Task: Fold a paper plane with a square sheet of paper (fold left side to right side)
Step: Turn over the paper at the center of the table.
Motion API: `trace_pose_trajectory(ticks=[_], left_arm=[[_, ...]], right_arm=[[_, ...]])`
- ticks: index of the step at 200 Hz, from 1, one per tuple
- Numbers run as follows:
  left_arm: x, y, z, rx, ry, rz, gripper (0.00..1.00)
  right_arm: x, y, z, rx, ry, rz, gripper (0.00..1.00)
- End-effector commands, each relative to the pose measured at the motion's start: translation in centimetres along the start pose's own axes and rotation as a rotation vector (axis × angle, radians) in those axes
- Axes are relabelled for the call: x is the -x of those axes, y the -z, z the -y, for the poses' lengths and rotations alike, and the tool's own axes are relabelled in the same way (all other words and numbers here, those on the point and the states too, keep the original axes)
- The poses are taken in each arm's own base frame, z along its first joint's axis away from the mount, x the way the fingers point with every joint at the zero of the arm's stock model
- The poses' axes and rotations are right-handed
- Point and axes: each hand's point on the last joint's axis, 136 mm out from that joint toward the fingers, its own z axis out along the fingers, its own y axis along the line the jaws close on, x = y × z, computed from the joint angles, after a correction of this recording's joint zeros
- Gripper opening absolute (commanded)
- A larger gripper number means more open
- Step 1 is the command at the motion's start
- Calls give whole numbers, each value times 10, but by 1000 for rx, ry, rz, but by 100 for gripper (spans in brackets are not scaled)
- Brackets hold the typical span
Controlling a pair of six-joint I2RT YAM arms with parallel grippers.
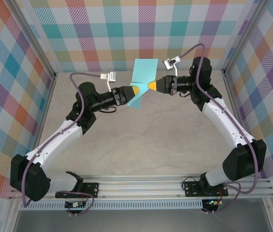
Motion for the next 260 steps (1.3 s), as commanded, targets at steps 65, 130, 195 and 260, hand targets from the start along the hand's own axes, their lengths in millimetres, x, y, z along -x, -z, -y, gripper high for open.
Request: trace_pose_trajectory(ticks=[65,130,195,260], left_arm=[[15,12,28,-100,-21,70,28],[7,15,-2,72,-71,61,4],[-60,40,-112,901,-436,-274,0],[-81,51,-161,1580,-678,-387,0]], right_arm=[[5,3,-15,-6,47,17,0],[-4,10,9,-157,1,29,32],[-72,139,142,-1252,-219,-14,75],[-130,212,170,-1611,-277,5,100]])
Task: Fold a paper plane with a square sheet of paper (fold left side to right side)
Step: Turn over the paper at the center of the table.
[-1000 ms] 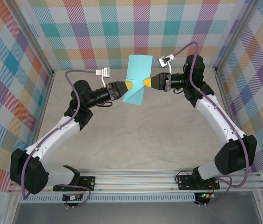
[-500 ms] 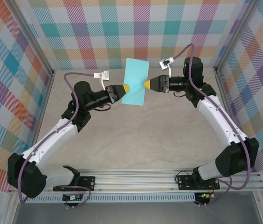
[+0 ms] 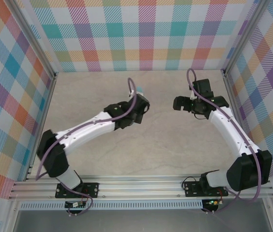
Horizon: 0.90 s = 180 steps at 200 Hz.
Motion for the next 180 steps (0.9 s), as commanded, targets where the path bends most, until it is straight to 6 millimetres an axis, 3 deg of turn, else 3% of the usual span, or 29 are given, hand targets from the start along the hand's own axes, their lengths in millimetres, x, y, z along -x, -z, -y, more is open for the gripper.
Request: trace_pose_trajectory(ticks=[1,36,86,123,164,180], left_arm=[[-8,6,-48,387,-75,-32,0],[-29,-30,-25,455,-92,-146,0],[-67,-80,36,277,-81,-360,6],[-80,-99,61,176,-68,-445,12],[-65,-101,90,-32,15,-477,49],[-49,-95,94,-116,57,-460,57]], right_arm=[[2,11,31,-163,-5,65,100],[-5,12,35,-175,-20,71,100],[-9,11,38,-178,-26,69,100],[-16,8,40,-186,-25,49,100],[-18,6,29,-118,-32,24,100],[-19,1,17,-52,-25,3,100]])
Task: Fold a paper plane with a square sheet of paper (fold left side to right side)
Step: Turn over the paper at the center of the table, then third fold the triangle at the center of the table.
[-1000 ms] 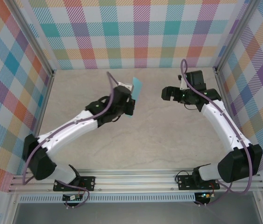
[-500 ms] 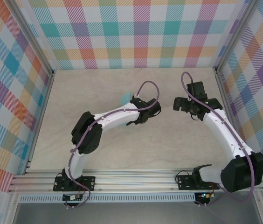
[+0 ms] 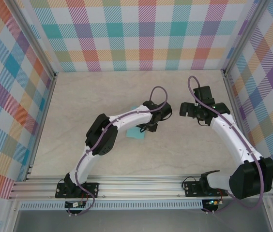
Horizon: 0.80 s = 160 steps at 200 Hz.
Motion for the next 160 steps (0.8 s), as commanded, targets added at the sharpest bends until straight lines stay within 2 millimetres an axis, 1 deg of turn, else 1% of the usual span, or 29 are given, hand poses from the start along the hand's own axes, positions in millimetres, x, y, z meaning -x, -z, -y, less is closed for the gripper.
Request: trace_pose_trajectory(ticks=[1,6,24,29,40,52,63,79,87,91,101,106,115,123,125,140,160], left_arm=[[21,25,15,-195,35,12,58],[25,31,16,-233,44,20,60],[39,54,8,-353,93,57,67],[43,59,3,-383,112,69,68],[48,73,-12,-437,157,102,71],[49,76,-36,-446,209,126,72],[48,76,-59,-457,256,147,75],[43,69,-88,-494,332,162,79],[42,65,-95,-552,360,167,79],[40,59,-100,-575,375,167,80],[37,49,-102,-666,386,165,79],[39,47,-101,-720,382,172,78],[36,35,-100,-777,388,149,76],[34,28,-99,-821,393,127,75],[38,29,-98,-840,389,143,74],[37,18,-89,-902,387,114,72],[32,4,-83,-914,398,68,71]], right_arm=[[-2,-2,-18,103,-8,-26,100],[-2,-4,-24,131,-5,-34,100],[-4,-10,-55,294,-13,-83,100],[-5,-12,-63,334,-20,-97,100],[-5,-15,-89,467,-31,-136,100],[-5,-20,-114,574,-35,-173,100],[-6,-26,-135,635,-22,-203,100],[-8,-37,-162,688,-1,-240,100],[-8,-44,-176,714,2,-255,100],[-7,-47,-182,727,1,-260,100],[-5,-55,-199,767,6,-267,100],[-4,-60,-206,779,1,-275,100],[-2,-67,-218,806,-1,-282,98],[-1,-77,-227,829,-12,-297,96],[-2,-79,-230,836,-13,-300,96],[-1,-94,-243,871,-34,-325,94],[-3,-111,-255,894,-49,-357,94]])
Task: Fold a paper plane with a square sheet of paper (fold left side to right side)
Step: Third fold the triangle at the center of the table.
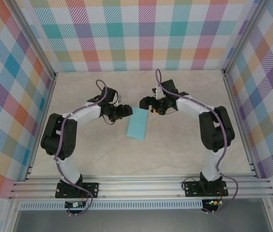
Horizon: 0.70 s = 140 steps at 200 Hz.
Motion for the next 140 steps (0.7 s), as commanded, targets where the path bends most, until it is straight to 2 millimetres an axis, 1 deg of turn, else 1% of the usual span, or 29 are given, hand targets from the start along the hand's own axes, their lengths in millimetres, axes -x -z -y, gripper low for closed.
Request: trace_pose_trajectory(ticks=[1,19,35,63,82,114,126,140], left_arm=[[0,-9,29,-172,-39,-33,71],[-6,-20,21,-170,-6,-60,71],[-10,-28,21,-201,18,-80,70],[-15,-35,17,-203,35,-100,65],[-19,-38,14,-194,42,-117,57],[-23,-42,12,-188,51,-136,36],[-24,-42,10,-176,52,-138,29],[-25,-41,8,-161,52,-138,23]], right_arm=[[17,-17,-19,120,-7,2,94],[17,-31,-14,129,-32,-25,93],[13,-40,-5,107,-55,-47,92],[9,-49,8,74,-74,-64,93],[7,-52,12,66,-77,-75,93],[7,-52,11,69,-60,-81,93],[10,-45,7,61,-32,-57,93],[15,-29,-1,45,32,-2,92]])
